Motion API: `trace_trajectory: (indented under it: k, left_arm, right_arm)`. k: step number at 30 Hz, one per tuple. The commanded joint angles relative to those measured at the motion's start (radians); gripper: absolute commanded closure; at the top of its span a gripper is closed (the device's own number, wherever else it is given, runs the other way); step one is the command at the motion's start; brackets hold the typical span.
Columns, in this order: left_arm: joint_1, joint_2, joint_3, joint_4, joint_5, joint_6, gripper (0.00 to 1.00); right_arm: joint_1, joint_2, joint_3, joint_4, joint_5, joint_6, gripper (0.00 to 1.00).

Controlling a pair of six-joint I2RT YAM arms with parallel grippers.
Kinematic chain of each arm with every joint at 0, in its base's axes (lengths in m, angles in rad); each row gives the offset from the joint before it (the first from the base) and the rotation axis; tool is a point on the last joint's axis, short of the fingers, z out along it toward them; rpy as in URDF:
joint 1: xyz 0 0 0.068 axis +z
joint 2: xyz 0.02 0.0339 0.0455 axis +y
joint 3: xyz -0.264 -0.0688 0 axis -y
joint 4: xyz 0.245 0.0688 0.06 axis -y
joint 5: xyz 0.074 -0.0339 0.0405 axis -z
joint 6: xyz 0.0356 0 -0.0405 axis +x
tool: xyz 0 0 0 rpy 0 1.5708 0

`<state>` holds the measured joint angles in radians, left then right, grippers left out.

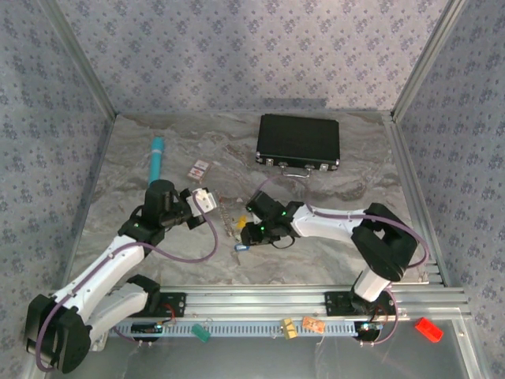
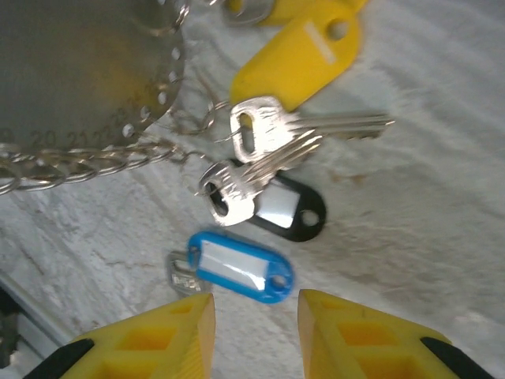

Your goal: Put the keys on the keyring

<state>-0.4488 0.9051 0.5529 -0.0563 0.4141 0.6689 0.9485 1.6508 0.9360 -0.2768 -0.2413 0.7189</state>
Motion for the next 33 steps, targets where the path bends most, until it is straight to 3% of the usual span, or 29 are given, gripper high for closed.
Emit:
trace_trajectory:
  k: [1,19,26,33]
  left_arm:
    - [0.012,-0.021,-0.003,0.032,0.017,-0.004,1.00]
    - [0.018,0.005,-0.001,0.039,0.040,-0.016,1.00]
    - [0.019,0.012,0.001,0.042,0.045,-0.017,1.00]
    - [0.022,0.019,0.001,0.044,0.046,-0.017,1.00]
  right_arm:
    - [0.029,0.030,0.023,-0.006,-0.019,0.105,0.67]
    - [0.037,0.107,0.055,0.049,-0.064,0.132,0.72]
    - [0.068,0.042,0.065,-0.017,0.023,0.108,0.67]
    - [0.099,0.106,0.128,-0.049,0.015,0.073,0.63]
